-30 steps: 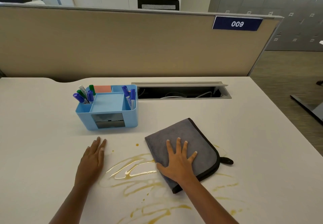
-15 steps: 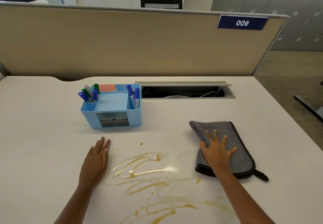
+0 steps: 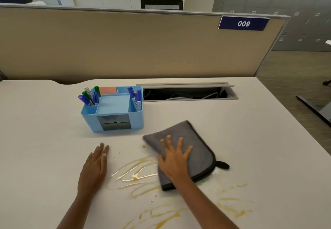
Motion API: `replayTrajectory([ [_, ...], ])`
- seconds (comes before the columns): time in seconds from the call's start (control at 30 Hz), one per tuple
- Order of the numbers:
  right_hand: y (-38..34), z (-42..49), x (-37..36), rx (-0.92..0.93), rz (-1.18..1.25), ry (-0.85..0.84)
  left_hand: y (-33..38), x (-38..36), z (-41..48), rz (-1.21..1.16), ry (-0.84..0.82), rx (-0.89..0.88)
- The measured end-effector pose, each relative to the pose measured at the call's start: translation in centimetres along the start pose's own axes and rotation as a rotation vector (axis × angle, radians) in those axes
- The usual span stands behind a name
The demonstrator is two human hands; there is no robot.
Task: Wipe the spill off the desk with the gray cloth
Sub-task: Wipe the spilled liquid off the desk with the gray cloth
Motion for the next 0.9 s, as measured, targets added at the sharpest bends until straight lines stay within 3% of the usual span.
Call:
replayTrajectory([
  [0.1, -2.2, -1.2, -0.9, 0.145, -0.073, -0.099, 0.2, 0.0, -0.1, 0.008, -0.008, 0.002],
  [0.2, -0.4, 0.4, -0.1, 0.233, -0.038, -0.078, 0.1, 0.0, -0.4, 0.029, -0.002, 0.001],
  [0.37, 9.5, 2.3, 2.3, -0.137, 0.072, 0.053, -0.3, -0.2, -1.1, 0.089, -0.007, -0.020],
  [0.5, 17.1, -1.5, 2.5, -0.405, 0.114, 0.149, -0.5, -0.3, -1.0, 0.114, -0.017, -0.016],
  [0.67, 17.1, -3.7, 2.6, -0.527, 0.248, 0.195, -0.3, -0.3, -1.2, 0.053, 0.001, 0.018],
  [0.77, 12.1, -0.7, 2.3, -0.433, 0.226, 0.169, -0.3, -0.2, -1.2, 0.034, 0.025, 0.010],
  [0.9, -0.1, 1.4, 0.6, -0.041, 0.090, 0.054, -0.5, -0.1, -1.3, -0.042, 0.038, 0.015],
])
Point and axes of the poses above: each hand's wrist, its own z-axis towards the middle knuckle, its own x-axis out of the back of the hand, y = z × x, the point moved 5 cm from there along z, towards the middle knuckle, and after that the axes turned 4 degrees about -z, right-handed, at the moved point
